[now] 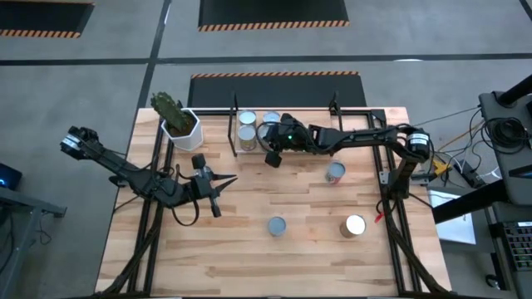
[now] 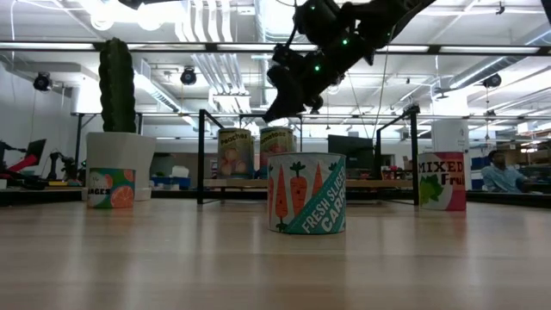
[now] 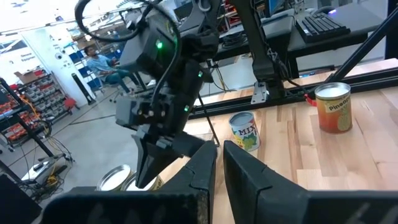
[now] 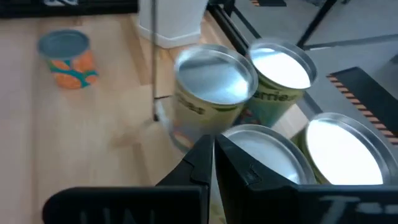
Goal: Pick and place cans onto a shelf
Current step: Put the canned tomatoes on the shelf
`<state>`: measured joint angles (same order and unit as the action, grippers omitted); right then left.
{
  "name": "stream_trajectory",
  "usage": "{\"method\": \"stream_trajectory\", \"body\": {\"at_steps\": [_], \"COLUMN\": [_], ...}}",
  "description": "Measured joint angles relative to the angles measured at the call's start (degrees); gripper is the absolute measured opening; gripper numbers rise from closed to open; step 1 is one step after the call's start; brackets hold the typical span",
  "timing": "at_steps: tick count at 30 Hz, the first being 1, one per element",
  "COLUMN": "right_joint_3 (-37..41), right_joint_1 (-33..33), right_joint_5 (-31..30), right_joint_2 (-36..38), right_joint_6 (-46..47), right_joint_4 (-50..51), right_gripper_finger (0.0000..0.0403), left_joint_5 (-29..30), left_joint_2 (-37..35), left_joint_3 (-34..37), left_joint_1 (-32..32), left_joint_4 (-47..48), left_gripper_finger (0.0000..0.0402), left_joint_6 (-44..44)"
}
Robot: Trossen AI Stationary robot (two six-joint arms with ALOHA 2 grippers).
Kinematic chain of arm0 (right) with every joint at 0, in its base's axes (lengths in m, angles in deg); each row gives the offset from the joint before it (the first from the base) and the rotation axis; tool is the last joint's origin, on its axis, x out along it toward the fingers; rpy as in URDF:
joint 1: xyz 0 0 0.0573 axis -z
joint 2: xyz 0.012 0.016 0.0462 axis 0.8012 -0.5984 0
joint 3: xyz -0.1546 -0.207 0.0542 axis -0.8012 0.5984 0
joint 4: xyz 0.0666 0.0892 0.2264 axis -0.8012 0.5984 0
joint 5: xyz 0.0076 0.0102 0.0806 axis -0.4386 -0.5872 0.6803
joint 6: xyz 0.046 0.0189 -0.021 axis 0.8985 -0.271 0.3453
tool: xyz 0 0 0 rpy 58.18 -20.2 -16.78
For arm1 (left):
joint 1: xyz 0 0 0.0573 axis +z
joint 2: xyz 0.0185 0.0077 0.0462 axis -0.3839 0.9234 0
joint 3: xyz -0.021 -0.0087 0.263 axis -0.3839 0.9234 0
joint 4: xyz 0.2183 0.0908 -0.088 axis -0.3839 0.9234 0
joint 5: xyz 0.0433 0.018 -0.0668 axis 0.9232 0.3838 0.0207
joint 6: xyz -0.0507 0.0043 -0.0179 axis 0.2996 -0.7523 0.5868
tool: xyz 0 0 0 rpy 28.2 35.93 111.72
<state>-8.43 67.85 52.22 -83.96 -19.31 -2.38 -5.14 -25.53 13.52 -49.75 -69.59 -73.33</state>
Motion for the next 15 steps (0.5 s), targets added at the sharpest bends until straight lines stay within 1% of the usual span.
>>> {"method": "stream_trajectory", "body": {"at_steps": [2,8,15], "right_joint_3": [0.0,0.0,-0.04], "right_joint_1": [0.46,1.23,1.23], "right_joint_5": [-0.95,-1.03,-0.99], "right_joint_2": [-0.4,-1.35,-0.19], "right_joint_6": [0.04,0.01,-1.53], "right_joint_4": [0.12,1.3,5.17], "right_gripper_finger": [0.0009,0.0009,0.0009], "left_joint_5": [0.0,0.0,0.0], "left_joint_2": [0.0,0.0,0.0], "left_joint_3": [0.0,0.0,0.0], "left_joint_1": [0.0,0.0,0.02], "left_joint_4": [0.0,0.0,0.0], "left_gripper_finger": [0.0013,0.0013,0.0013], "left_joint_6": [0.0,0.0,0.0]}}
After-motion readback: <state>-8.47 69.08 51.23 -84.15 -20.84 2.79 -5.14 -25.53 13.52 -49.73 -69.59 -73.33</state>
